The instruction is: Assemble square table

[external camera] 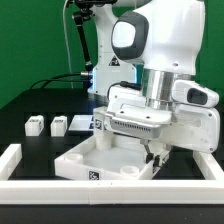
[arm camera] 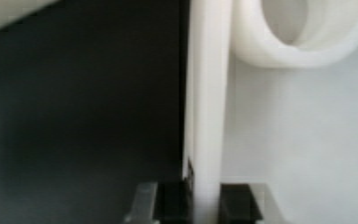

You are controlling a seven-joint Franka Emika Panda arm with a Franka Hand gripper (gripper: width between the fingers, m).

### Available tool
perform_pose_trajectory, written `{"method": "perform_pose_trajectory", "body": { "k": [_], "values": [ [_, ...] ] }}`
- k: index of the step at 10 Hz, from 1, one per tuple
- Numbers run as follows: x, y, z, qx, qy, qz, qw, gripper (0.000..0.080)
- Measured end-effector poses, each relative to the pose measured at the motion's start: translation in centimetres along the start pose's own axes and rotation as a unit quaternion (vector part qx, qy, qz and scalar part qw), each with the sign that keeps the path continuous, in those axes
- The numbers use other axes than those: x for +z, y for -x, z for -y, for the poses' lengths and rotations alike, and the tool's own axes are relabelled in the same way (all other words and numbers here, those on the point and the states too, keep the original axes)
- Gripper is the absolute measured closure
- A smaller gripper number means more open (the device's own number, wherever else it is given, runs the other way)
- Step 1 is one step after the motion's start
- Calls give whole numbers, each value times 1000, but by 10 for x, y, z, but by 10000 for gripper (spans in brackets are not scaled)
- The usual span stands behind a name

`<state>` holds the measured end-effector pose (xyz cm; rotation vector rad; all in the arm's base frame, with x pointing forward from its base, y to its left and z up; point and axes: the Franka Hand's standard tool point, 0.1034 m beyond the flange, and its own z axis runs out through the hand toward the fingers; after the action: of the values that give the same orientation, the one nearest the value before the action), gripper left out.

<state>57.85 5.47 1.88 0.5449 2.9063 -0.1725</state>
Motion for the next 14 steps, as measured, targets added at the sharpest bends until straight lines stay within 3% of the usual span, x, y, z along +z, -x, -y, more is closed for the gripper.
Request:
{"method": "perform_pose_trajectory", "body": {
  "k": [4,7,14],
  "values": [
    [1,-2,5,-113,-15,1,993,736],
    [-10,-16,-29,-235,-34,-32,971,736],
    [-6,-19,-24,-229,-36,-42,972,736]
  ]
}}
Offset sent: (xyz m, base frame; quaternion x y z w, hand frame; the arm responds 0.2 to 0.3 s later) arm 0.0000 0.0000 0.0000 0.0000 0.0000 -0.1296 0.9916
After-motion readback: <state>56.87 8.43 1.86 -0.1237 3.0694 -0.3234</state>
